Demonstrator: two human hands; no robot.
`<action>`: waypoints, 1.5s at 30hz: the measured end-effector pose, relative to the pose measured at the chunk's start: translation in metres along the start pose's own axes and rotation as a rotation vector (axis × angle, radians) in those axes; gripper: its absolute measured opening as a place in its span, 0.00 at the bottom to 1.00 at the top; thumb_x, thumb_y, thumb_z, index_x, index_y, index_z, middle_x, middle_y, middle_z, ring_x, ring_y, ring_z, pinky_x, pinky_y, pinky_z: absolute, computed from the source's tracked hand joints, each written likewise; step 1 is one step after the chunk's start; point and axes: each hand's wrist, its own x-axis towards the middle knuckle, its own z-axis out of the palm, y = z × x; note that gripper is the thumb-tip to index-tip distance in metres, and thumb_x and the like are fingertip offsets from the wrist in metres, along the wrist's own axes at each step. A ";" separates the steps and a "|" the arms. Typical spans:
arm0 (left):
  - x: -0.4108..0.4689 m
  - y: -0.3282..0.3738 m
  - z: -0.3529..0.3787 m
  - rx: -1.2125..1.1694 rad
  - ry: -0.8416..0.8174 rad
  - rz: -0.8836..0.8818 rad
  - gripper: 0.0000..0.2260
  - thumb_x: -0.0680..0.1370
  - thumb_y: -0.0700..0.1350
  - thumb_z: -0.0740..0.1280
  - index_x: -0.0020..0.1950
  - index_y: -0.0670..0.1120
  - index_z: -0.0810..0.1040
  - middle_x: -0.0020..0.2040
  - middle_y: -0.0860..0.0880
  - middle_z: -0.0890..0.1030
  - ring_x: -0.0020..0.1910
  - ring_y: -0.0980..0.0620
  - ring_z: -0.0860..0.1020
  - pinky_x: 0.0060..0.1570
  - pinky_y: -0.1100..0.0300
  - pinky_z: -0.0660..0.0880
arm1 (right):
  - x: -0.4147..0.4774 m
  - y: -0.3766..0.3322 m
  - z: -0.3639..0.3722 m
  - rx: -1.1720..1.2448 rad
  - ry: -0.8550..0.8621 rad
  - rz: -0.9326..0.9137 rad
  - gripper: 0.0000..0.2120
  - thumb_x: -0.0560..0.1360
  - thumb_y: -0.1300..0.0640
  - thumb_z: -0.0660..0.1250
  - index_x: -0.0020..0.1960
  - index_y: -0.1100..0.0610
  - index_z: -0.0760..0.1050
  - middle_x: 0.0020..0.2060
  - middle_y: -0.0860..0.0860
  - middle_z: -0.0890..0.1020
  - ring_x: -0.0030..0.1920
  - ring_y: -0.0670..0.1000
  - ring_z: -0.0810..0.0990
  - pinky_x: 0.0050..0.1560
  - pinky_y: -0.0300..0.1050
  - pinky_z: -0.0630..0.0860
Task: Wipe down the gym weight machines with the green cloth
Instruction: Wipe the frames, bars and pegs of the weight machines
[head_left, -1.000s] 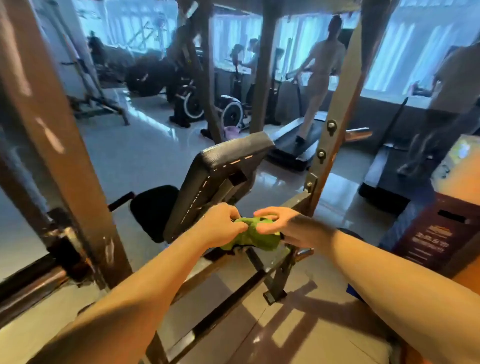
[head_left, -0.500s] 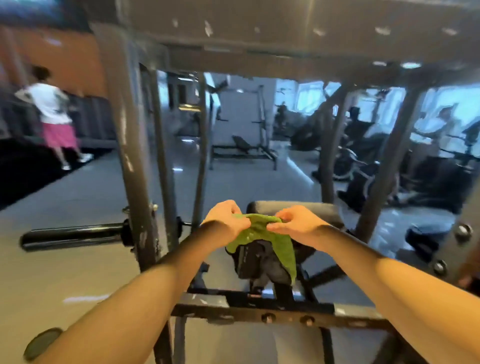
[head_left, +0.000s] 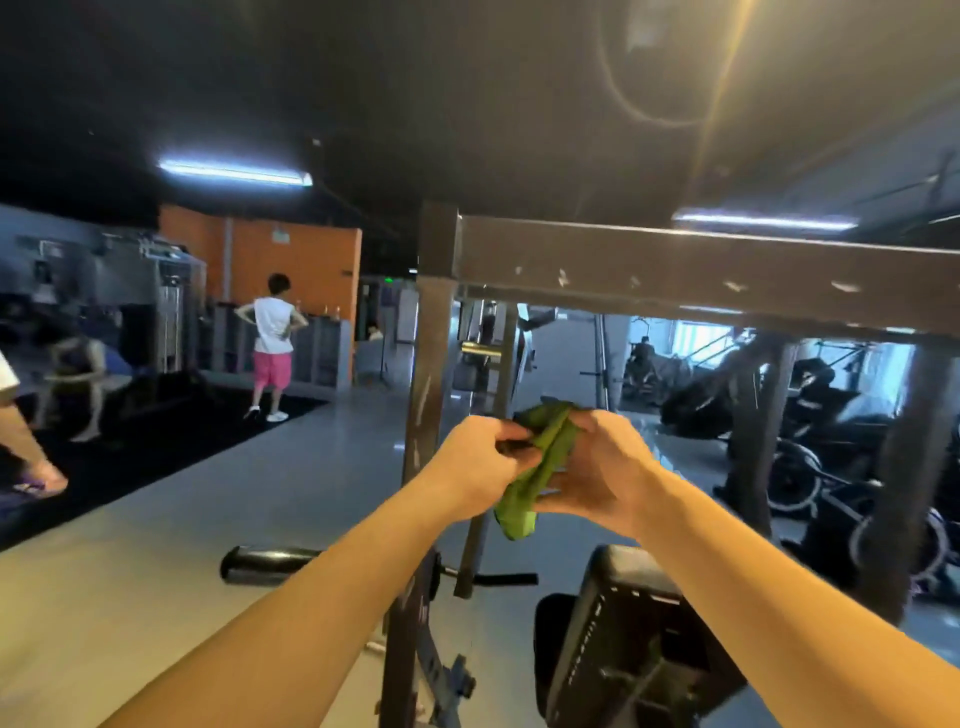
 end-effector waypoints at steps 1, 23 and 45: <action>0.003 0.003 -0.008 0.035 -0.018 0.033 0.07 0.77 0.46 0.70 0.53 0.50 0.86 0.51 0.50 0.87 0.55 0.50 0.84 0.61 0.48 0.78 | 0.000 -0.005 0.007 0.074 -0.056 -0.036 0.23 0.79 0.52 0.53 0.56 0.64 0.82 0.57 0.65 0.82 0.57 0.65 0.80 0.70 0.71 0.68; 0.112 0.035 -0.099 0.389 0.909 0.273 0.24 0.76 0.44 0.76 0.70 0.49 0.73 0.69 0.45 0.69 0.67 0.46 0.68 0.62 0.49 0.76 | 0.147 -0.112 0.057 -1.414 0.646 -1.409 0.12 0.78 0.66 0.68 0.52 0.51 0.84 0.61 0.48 0.76 0.65 0.56 0.72 0.59 0.50 0.77; 0.120 0.016 -0.097 0.260 0.960 0.502 0.23 0.75 0.46 0.75 0.68 0.48 0.74 0.67 0.48 0.69 0.65 0.56 0.65 0.56 0.70 0.65 | 0.149 -0.117 0.043 -1.633 0.453 -1.417 0.16 0.67 0.72 0.76 0.50 0.56 0.86 0.47 0.52 0.76 0.49 0.58 0.71 0.47 0.55 0.71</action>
